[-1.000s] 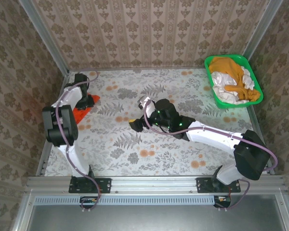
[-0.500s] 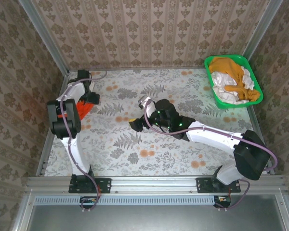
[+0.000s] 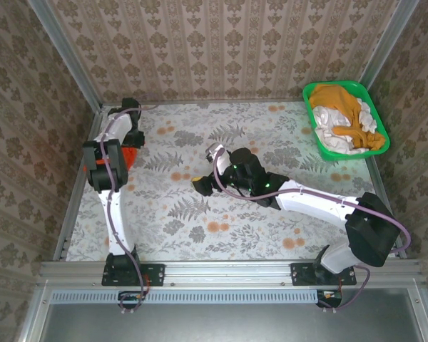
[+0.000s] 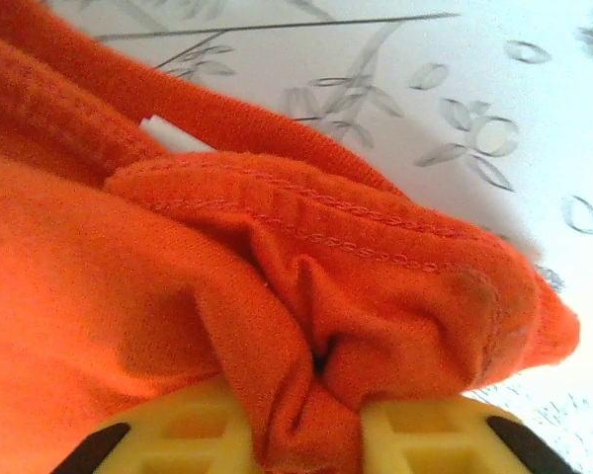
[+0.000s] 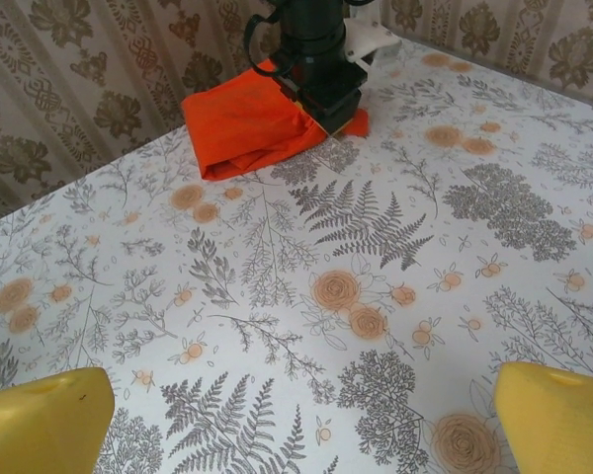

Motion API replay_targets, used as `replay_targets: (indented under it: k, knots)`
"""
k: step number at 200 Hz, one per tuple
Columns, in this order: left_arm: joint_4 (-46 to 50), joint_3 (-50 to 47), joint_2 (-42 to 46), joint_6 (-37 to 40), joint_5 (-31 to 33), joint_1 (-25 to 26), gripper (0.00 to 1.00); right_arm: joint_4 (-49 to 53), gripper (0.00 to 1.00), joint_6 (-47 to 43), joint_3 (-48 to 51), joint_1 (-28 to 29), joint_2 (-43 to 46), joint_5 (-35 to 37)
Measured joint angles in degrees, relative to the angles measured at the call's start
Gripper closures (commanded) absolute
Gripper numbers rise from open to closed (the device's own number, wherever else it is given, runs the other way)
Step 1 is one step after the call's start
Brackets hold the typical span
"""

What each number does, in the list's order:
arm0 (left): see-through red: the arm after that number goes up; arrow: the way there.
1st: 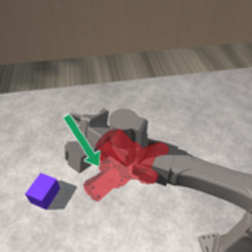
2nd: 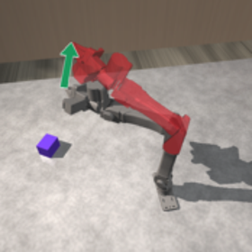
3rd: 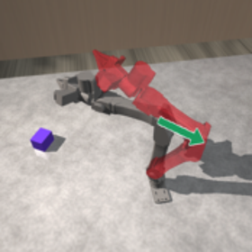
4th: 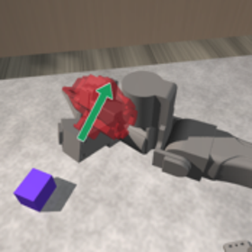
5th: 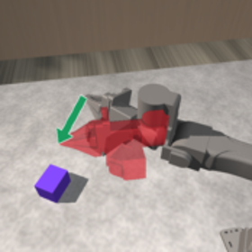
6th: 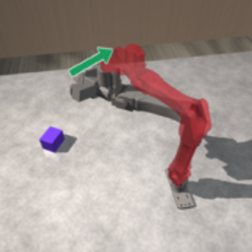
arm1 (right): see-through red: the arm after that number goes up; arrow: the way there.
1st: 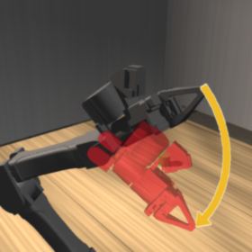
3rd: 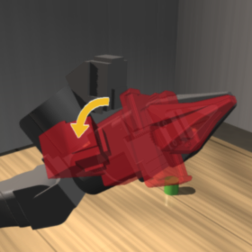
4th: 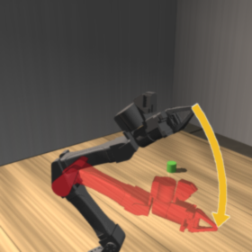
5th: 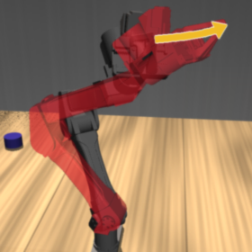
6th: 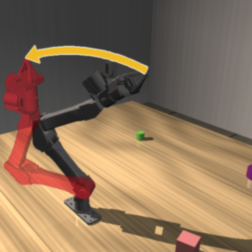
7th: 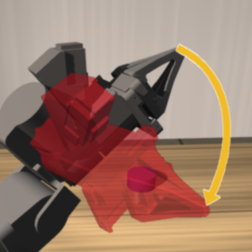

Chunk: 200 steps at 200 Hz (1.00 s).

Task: Fold and stack the t-shirts

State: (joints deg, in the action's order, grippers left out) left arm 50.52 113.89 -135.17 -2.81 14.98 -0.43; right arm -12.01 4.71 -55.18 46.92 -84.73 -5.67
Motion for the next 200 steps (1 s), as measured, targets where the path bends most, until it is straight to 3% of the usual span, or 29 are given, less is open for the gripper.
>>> replay_targets:
  k: [103,111,131,150,180,200]
  knots:
    - [3.78,-2.40,1.20,-10.32,3.21,-9.14,0.80,0.46,0.00,0.02,0.94,0.00,-0.02,0.83]
    - [3.78,-2.43,1.20,-10.95,3.06,-9.49,0.74,0.46,0.00,0.02,0.94,0.00,-0.07,0.83]
    - [3.63,-2.86,1.53,-11.74,2.89,-9.38,0.42,0.46,0.00,0.17,0.94,0.00,-0.15,0.81]
    - [2.45,-6.01,3.96,-12.39,2.82,-8.50,0.23,0.42,0.00,0.22,0.94,0.00,-0.13,1.01]
    - [-1.66,-15.13,14.38,-12.81,1.33,-6.49,0.01,0.37,0.00,0.22,1.57,-0.72,0.83,1.68]
    - [-7.48,-23.21,25.40,-12.85,-0.33,-4.55,0.00,0.13,0.00,0.42,3.10,-2.62,2.82,2.67]
